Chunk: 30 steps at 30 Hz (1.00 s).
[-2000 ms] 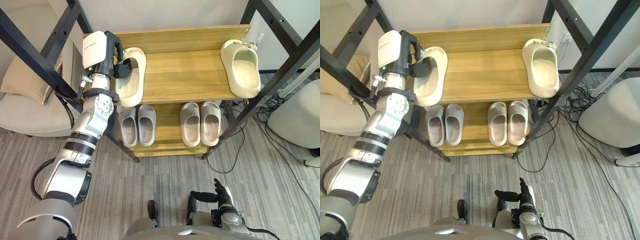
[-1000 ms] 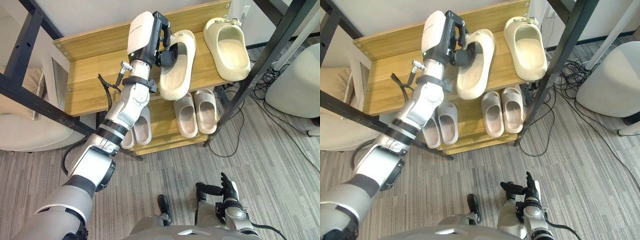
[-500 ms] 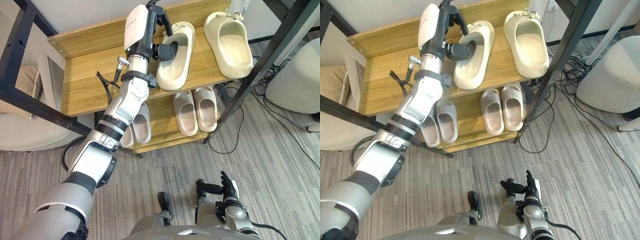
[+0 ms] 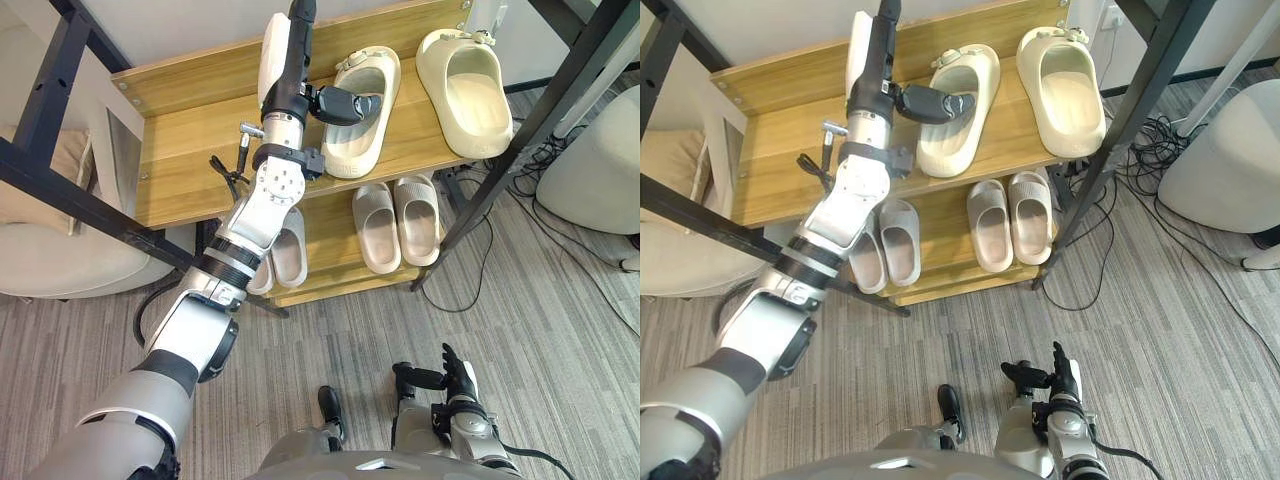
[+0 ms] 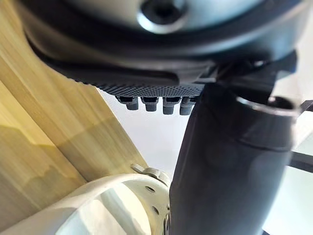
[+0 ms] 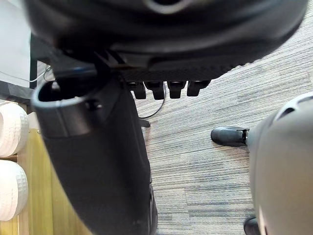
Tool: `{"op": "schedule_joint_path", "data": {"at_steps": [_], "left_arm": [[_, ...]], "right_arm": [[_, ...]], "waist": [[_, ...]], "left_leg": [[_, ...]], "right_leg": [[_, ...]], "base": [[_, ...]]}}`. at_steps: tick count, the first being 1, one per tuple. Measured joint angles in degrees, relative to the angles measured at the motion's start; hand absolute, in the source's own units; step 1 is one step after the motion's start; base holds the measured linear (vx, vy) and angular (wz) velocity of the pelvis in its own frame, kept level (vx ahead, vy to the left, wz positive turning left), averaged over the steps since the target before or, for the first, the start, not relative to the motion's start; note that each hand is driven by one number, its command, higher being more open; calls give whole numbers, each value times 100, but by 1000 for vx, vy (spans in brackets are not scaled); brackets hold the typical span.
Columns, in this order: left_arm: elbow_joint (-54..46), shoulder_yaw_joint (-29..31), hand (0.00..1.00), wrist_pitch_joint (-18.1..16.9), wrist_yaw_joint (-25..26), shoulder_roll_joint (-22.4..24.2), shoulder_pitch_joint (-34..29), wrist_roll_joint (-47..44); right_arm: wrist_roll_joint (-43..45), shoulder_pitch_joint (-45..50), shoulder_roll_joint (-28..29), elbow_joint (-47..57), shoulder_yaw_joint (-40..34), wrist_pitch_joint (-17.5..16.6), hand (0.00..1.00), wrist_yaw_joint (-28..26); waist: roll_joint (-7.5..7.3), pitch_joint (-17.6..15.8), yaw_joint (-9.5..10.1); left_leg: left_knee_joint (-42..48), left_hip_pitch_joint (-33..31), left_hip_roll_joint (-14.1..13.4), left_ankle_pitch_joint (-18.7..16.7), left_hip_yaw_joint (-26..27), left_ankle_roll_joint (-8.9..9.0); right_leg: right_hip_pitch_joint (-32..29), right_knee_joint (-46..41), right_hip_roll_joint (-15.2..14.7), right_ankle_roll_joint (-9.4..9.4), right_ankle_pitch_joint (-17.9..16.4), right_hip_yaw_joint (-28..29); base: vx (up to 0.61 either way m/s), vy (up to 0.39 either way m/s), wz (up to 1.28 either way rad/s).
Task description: Organize the slippers on the shoe rack
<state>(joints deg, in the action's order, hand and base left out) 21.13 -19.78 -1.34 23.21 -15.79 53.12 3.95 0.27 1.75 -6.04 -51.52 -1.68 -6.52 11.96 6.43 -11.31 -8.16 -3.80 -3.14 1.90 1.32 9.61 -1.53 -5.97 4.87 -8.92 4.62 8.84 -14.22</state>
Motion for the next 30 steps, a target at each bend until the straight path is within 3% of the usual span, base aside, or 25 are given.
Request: {"op": "schedule_joint_path", "data": {"at_steps": [7, 15, 23, 30], "left_arm": [[-444, 13, 100, -200, -3, 46, -151, -509], [-1285, 139, 100, -391, -23, 117, -934, -1143], [-1585, 455, 100, -690, -252, 455, -1826, -2787], [-1721, 248, 100, -728, -441, 545, -2452, -3496]], "right_arm": [[-2, -1, -11, -49, 15, 41, 100, -12], [-13, -53, -28, -130, 75, 142, 100, -23], [-20, -89, -103, -225, 315, 243, 100, -54], [-21, -112, -125, -221, 529, 357, 100, -55]], "waist": [[11, -5, 98], [15, -1, 171], [13, 10, 330], [-28, 36, 365]], "left_leg": [[0, 20, 16, 21, -124, -25], [4, 28, 54, 37, -207, -45], [19, 89, 54, 44, -257, -46], [13, 94, 47, 60, -291, -41]], "right_leg": [[79, 0, -25, 10, -10, -126], [133, 0, -66, 13, -12, -214], [226, 0, -72, 21, -18, -272], [242, 1, -55, 22, -19, -328]], "base": [[-13, 6, 9], [-5, 11, 6], [-8, 5, 3], [-3, 2, 2]]}}
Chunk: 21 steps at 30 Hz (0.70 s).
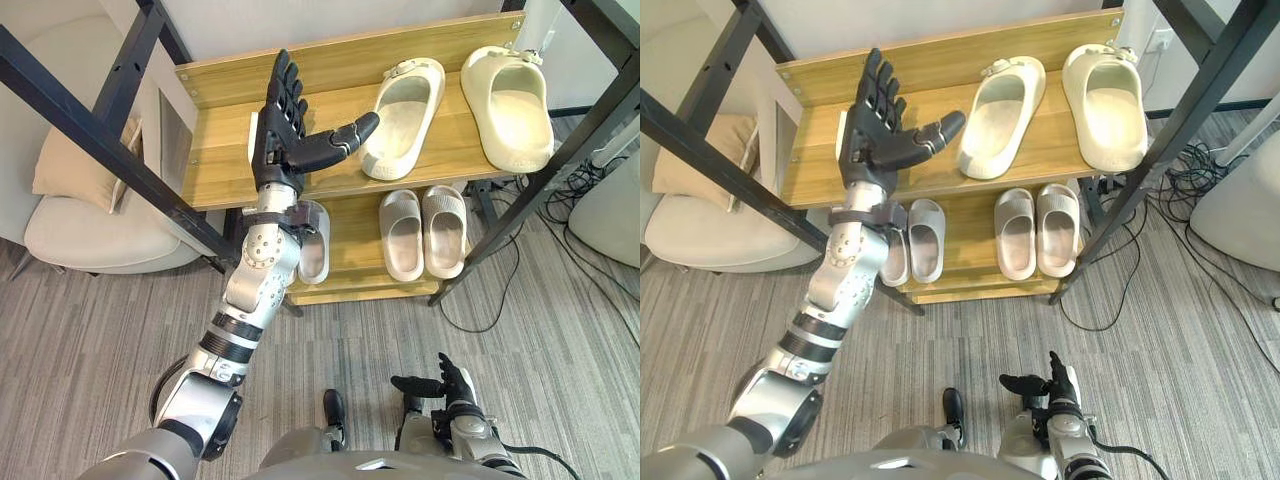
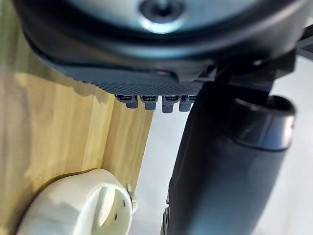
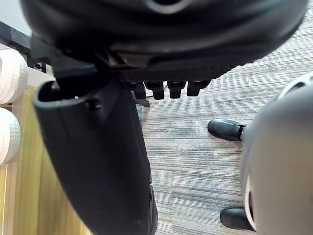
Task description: Organize the slippers on the shoe rack
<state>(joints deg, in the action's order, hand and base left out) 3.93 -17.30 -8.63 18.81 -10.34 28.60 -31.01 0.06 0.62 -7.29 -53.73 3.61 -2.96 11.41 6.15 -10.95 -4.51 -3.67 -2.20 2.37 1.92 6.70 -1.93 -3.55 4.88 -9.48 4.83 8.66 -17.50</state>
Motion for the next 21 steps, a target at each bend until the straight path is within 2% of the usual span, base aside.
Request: {"op": "schedule_joint_path", "data": {"at_steps": [4, 8, 21], "left_arm": [[-4, -334, 100, -32, -182, -3, -142, -10], [-3, -566, 100, -36, -277, 11, -142, -43], [45, -1623, 100, -85, -541, 410, -67, -61]], "right_arm": [[-2, -12, -6, -37, 42, 25, 100, -6], [-2, -53, -2, -116, 202, 45, 100, 3], [1, -111, 50, -224, 232, 49, 100, 32]], "waist": [[-18, 7, 15], [-96, 48, 23], [-247, 84, -39]], "left_leg": [[-6, 9, 2, 15, -86, -4], [-40, 22, -4, 32, -86, 3], [-126, 102, -20, 47, -43, 41]], "right_leg": [[46, 4, -2, -3, -2, -92], [45, 21, 2, -8, -5, -94], [64, 26, 20, -8, -6, -62]], "base": [[-17, 7, 10], [-33, 8, 1], [-5, 3, -1]]}}
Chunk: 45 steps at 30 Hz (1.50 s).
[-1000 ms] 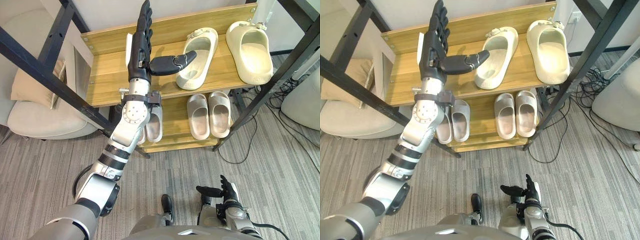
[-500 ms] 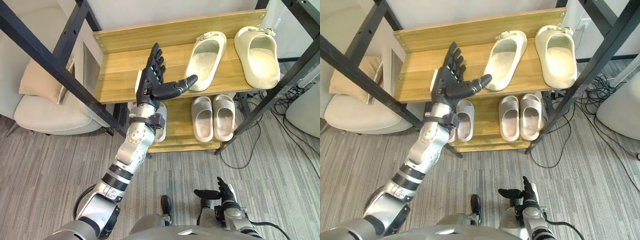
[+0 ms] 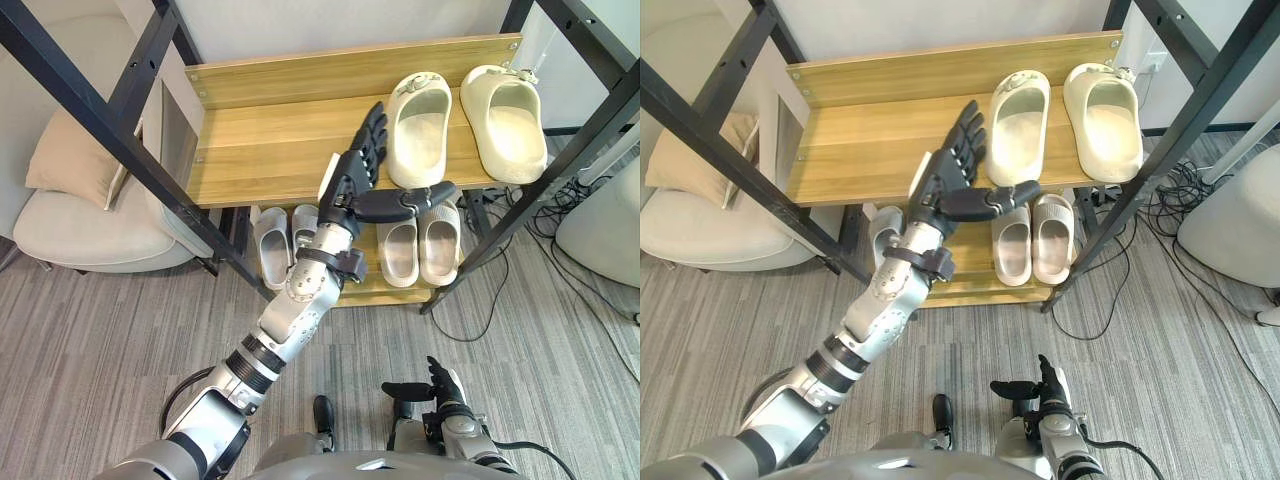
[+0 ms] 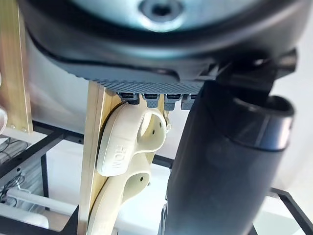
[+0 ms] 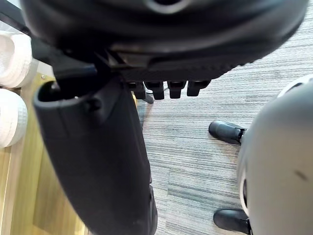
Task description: Organize the slippers on the shoe rack
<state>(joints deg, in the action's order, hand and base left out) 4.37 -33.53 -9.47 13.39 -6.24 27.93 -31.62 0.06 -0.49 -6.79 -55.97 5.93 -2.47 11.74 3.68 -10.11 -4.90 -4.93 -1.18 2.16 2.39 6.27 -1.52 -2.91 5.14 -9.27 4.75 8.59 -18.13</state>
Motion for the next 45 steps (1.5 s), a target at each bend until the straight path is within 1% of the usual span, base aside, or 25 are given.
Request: {"op": "schedule_joint_path", "data": {"at_steps": [2, 7, 13, 20, 25, 26, 27, 28, 31, 34, 36, 41, 42, 43, 45], "left_arm": [[94, -133, 100, -15, -2, 24, 16, -32], [233, -134, 100, -18, 15, 44, 98, -37], [405, -163, 100, -8, -4, 46, 271, -37], [410, -127, 100, -4, 11, 31, 282, -37], [397, 100, 100, 6, -71, -36, 275, -35], [395, 257, 100, 21, -70, -55, 256, -34], [393, 281, 100, 21, -69, -58, 251, -32], [330, 502, 100, 24, -64, -135, 175, -31], [132, 727, 100, 30, -31, -304, -20, -27], [-152, 855, 100, 35, -27, -474, -300, -25], [-547, 936, 100, 110, -13, -536, -602, -24], [-1215, 951, 100, 133, -29, -539, -986, -34], [-1505, 881, 100, 132, -57, -541, -1084, -40], [-1836, 712, 100, 127, -188, -548, -1196, -106], [-2189, 437, 100, 111, -382, -584, -1354, -188]], "right_arm": [[0, 0, 10, 0, 1, 0, 100, 8], [2, 8, 33, -1, 5, 0, 100, 14], [3, 3, 47, 0, 3, 0, 100, 15], [3, 6, 65, 0, -15, 0, 100, 18], [3, -1, 76, 0, -13, 0, 100, 17], [3, -5, 78, 0, -13, 0, 100, 17], [3, -6, 78, 0, -13, 0, 100, 17], [3, -27, 78, 0, -11, 0, 100, 14], [5, -22, 79, -1, -7, 7, 100, 9], [4, -30, 82, -9, 5, 21, 100, 2], [3, -35, 105, -31, 55, 21, 100, -38], [3, -101, 172, -117, 153, 55, 100, -60], [3, -101, 192, -119, 159, 62, 100, -60], [2, -101, 200, -129, 170, 71, 100, -64], [1, -105, 198, -230, 213, 79, 100, -83]], "waist": [[-18, 3, -22], [-92, 10, -21], [-99, 8, -57], [-105, 5, -74], [-116, 3, -57], [-118, 2, -61], [-118, 2, -61], [-118, 2, -61], [-118, 1, -63], [-118, 2, 3], [-129, 11, 156], [-139, 29, 214], [-137, 41, 253], [-139, 56, 324], [-138, 109, 398]], "left_leg": [[0, 8, -2, -1, 19, 2], [0, 34, -10, -5, 76, 7], [-1, 47, -10, -5, 107, 9], [-1, 53, -25, -7, 116, 15], [0, 59, -37, 2, 108, 26], [0, 59, -44, 6, 99, 30], [0, 59, -46, 8, 97, 30], [0, 58, -58, 20, 74, 24], [1, 59, -70, 50, -35, 23], [3, 62, -71, 70, -159, 25], [33, 5, -52, 76, -236, 18], [90, -46, -9, 84, -367, 5], [116, -73, -2, 84, -390, 5], [130, -87, -1, 83, -406, 6], [144, -107, -2, 82, -429, 8]], "right_leg": [[0, 0, 1, 0, 0, 14], [0, 1, 10, 7, 6, 69], [-2, 2, 9, 14, 13, 99], [-1, 2, 22, 15, 13, 105], [9, 2, 33, 16, 15, 94], [12, 1, 42, 16, 15, 83], [13, 1, 43, 16, 15, 81], [23, 1, 56, 16, 14, 52], [75, 0, 64, 15, 3, -62], [142, -1, 55, 24, -7, -204], [150, -2, 26, 21, -9, -253], [197, -19, -22, 28, -27, -367], [196, -22, -28, 21, -32, -389], [196, -22, -28, 13, -38, -403], [196, -22, -26, 1, -49, -429]], "base": [[-23, 11, -4], [-29, 11, -5], [-17, 9, -1], [0, 0, 0], [0, 0, 0], [0, 0, 0], [-5, 0, 4], [0, 0, 7], [-3, -2, 18], [-17, 5, 23], [-27, 25, 19], [-31, 22, 16], [-27, 16, 11], [-33, 17, 10], [-24, 9, 8]]}}
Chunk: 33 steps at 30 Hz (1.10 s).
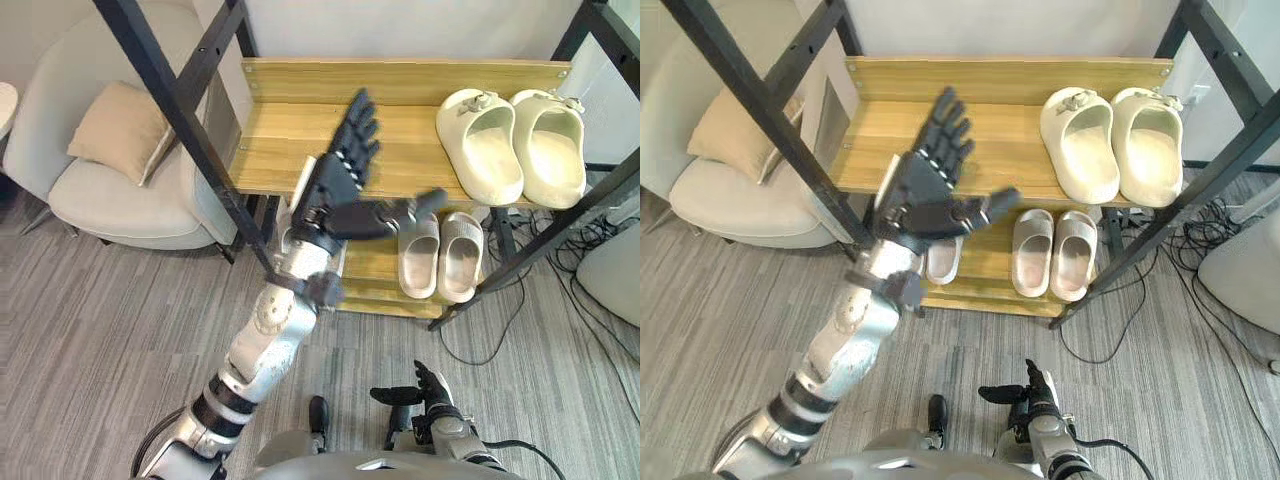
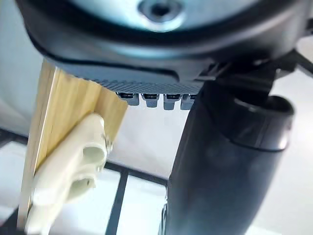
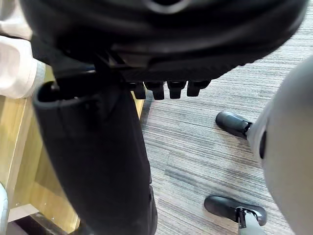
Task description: Organize the slippers on the shoe rack
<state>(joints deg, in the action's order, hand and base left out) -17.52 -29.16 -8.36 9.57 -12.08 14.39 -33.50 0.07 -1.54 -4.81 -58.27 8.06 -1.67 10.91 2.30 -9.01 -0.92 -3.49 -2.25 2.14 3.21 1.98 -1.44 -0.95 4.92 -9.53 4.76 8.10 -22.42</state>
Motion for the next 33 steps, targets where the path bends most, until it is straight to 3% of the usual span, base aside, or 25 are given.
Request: {"op": "schedule_joint_path", "data": {"at_steps": [6, 9, 14, 17, 22, 29, 33], "left_arm": [[-223, -1205, 100, 105, -1001, 3, -614, -304], [717, -1568, 100, 166, -1374, 16, -849, -163], [2452, -1491, 100, 385, -1381, 14, -1307, 483], [3248, -1123, 100, 427, -1311, 19, -1699, 1063], [4302, 234, 100, 444, -939, 127, -2090, 1572], [5742, 1795, 100, 460, -371, 198, -2140, 2518], [6270, 2180, 100, 473, -181, 323, -2209, 2747]], "right_arm": [[-10, -58, 7, -260, 224, 29, 100, -94], [-57, -106, 18, -353, 352, 42, 100, -101], [-122, -114, 53, -351, 445, 37, 100, -97], [-123, -113, 54, -337, 435, 33, 100, -85], [-122, -63, 91, -324, 270, 30, 100, -53], [-120, -4, 170, -266, -36, 15, 100, -26], [-120, -2, 227, -266, -185, 13, 100, -29]], "waist": [[93, 303, 66], [124, 362, 63], [90, 344, 59], [5, 296, 51], [-188, 271, 64], [-284, 229, 94], [-322, 206, 119]], "left_leg": [[5, -12, -6, -26, -37, 40], [7, 49, -27, 7, -101, 57], [-59, 96, -73, 51, -112, 107], [-69, 107, -94, 53, -114, 112], [-75, 115, -99, 50, -113, 114], [-81, 143, -94, 23, -81, 129], [-91, 160, -101, 15, -53, 132]], "right_leg": [[7, -2, 4, -5, -16, -37], [91, 5, 46, -19, -24, -96], [105, 20, 100, -28, -64, -111], [107, 20, 122, -48, -61, -111], [111, 21, 128, -51, -66, -109], [122, 22, 123, -47, -69, -68], [121, 22, 129, -46, -71, -42]], "base": [[-25, 10, 3], [-75, -8, 7], [-44, -14, 0], [0, 0, 0], [0, 0, 0], [-18, 7, -1], [-18, 7, -4]]}}
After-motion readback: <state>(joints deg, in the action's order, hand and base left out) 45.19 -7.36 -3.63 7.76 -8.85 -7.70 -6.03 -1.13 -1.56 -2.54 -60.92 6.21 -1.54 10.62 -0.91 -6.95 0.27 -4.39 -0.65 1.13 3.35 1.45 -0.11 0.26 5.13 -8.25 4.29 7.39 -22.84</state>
